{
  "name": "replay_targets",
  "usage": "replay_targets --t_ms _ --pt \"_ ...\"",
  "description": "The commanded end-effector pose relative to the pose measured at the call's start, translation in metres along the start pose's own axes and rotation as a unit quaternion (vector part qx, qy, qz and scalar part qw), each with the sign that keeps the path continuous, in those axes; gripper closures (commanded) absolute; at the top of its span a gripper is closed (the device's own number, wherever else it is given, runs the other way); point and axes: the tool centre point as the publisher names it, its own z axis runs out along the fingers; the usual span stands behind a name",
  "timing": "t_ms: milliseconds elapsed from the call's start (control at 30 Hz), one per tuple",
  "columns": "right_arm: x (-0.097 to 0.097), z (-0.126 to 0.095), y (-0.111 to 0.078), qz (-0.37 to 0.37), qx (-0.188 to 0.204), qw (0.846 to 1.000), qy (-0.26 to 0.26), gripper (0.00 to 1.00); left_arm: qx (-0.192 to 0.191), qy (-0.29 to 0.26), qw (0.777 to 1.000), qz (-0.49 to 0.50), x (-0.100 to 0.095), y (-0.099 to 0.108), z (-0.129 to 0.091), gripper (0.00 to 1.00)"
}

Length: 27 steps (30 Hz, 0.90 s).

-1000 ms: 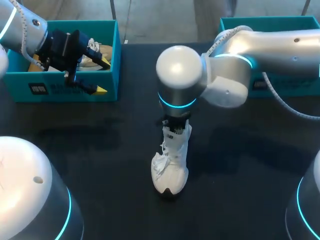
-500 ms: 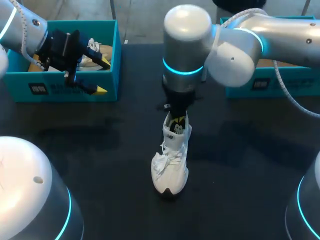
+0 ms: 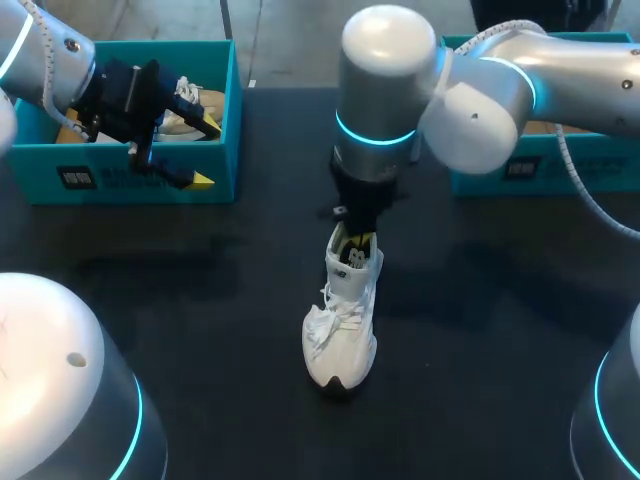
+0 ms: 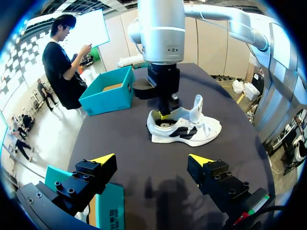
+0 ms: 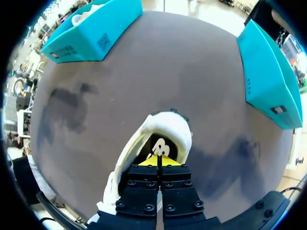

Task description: Take the shoe out of the shoebox, open the shoe tongue, remove and reinsert the insole, then place the shoe into the shoebox

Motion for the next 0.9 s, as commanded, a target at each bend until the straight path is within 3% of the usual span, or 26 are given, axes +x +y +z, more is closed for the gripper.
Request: replay_targets --t_ms 33,567,900 --pt "0.01 -0.002 -0.002 0.017 0.016 1.0 -0.021 1.0 -0.001 0.0 1.0 0.0 0.0 0.0 0.0 0.0" --pt "0.026 -0.018 -0.039 0.158 0.05 0.985 -0.047 1.0 -0.001 0.0 1.0 0.0 0.0 0.0 0.0 0.0" --pt "0.041 -0.015 -0.044 0.206 0.069 0.975 -0.049 1.0 -0.001 0.0 1.0 0.0 0.0 0.0 0.0 0.0"
